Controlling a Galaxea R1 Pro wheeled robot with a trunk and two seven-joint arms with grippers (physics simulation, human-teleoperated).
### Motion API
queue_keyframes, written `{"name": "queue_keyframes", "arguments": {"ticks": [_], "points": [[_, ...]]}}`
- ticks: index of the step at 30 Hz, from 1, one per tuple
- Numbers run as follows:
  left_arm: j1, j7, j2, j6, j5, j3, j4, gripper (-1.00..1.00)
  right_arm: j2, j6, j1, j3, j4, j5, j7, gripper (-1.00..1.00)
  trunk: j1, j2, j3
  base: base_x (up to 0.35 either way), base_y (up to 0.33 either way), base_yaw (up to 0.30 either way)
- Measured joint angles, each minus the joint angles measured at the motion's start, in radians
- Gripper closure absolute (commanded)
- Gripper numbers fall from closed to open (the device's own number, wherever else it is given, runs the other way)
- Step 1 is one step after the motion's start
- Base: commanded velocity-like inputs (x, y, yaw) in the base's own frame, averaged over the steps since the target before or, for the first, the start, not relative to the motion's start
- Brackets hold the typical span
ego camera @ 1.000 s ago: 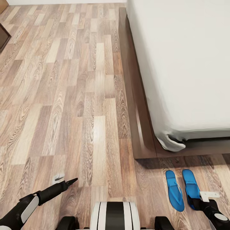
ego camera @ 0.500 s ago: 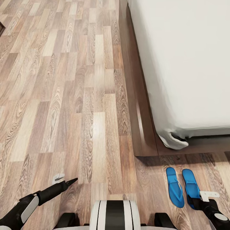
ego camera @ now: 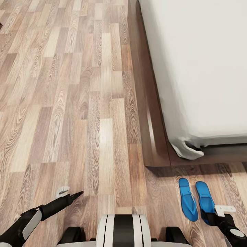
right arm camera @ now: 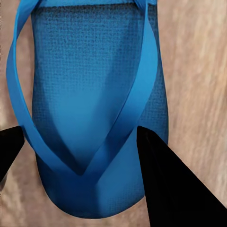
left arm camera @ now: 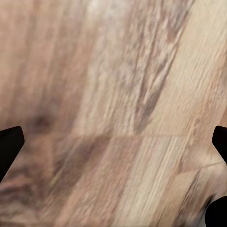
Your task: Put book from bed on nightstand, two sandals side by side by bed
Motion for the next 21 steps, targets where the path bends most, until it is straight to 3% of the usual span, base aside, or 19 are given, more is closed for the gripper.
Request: {"name": "queue_keyframes", "arguments": {"ticks": [16,17,21], "points": [[0.0,0.0,0.0,0.0,0.0,0.0,0.0,-1.0,0.0,-0.004,0.0,0.001,0.0,0.0,-0.002,1.0,0.0,0.0,0.0,0.0,0.0,0.0],[0.0,0.0,0.0,0.0,0.0,0.0,0.0,-1.0,0.0,-0.004,0.0,0.0,-0.001,0.0,-0.003,-1.0,0.0,0.0,0.0,0.0,0.0,0.0],[0.0,0.0,0.0,0.0,0.0,0.0,0.0,-1.0,0.0,-0.004,0.0,-0.001,-0.002,-0.001,-0.004,-1.0,0.0,0.0,0.0,0.0,0.0,0.0]]}}
